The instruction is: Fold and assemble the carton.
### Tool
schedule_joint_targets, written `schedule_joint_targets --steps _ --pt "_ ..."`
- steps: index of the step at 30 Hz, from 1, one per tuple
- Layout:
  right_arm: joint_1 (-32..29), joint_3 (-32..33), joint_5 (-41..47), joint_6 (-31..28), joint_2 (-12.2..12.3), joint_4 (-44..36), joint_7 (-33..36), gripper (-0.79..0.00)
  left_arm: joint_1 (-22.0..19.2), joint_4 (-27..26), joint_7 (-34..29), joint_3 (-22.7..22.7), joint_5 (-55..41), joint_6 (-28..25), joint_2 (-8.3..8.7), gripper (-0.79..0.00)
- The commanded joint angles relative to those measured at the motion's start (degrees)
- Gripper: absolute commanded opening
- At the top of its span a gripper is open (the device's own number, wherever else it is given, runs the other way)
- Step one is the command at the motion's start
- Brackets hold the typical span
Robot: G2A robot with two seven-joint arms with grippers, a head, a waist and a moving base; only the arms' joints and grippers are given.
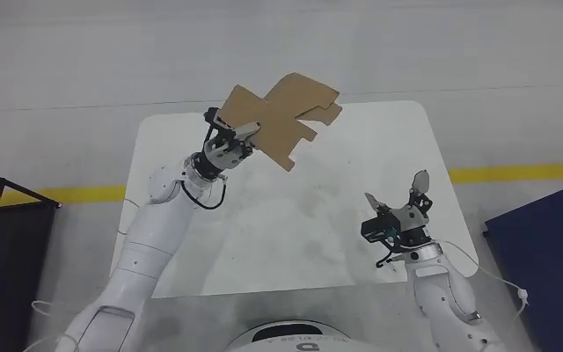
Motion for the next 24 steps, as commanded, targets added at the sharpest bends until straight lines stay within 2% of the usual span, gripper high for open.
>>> schedule_joint_targets --steps 1,5,11,16,17,20,22,24 --pt "0.0 0.0 0.0 0.0 0.0 0.0 0.0 0.0 -0.5 0.9 1.3 -0.6 7.2 -6.7 0.19 -0.785" --pt "0.0 0.0 0.0 0.0 0.0 0.0 0.0 0.0 -1.6 1.8 1.4 -1.6 17.4 -19.9 0.5 -0.785" --pt "0.0 0.0 0.0 0.0 0.0 0.0 0.0 0.0 -2.2 0.4 8.6 -0.6 29.0 -27.4 1.18 -0.785" --pt "0.0 0.0 0.0 0.0 0.0 0.0 0.0 0.0 -3.2 1.2 12.7 2.0 31.8 -31.5 1.85 -0.785" --pt "0.3 -0.8 2.2 -2.6 0.0 -0.3 -1.6 0.0 -3.4 1.4 13.4 2.5 31.7 -32.1 2.0 -0.785" --pt "2.5 0.7 15.1 -15.4 0.4 0.8 -8.9 0.0 -4.1 2.3 14.7 3.9 31.7 -33.4 2.51 -0.785" --pt "4.1 2.3 25.2 -28.2 0.8 2.5 -14.8 0.0 -4.4 3.1 15.4 4.8 31.6 -34.1 2.86 -0.785" --pt "5.9 3.5 35.9 -42.3 1.3 4.7 -17.9 0.0 -4.6 4.0 15.7 5.8 31.0 -34.4 3.19 -0.785"
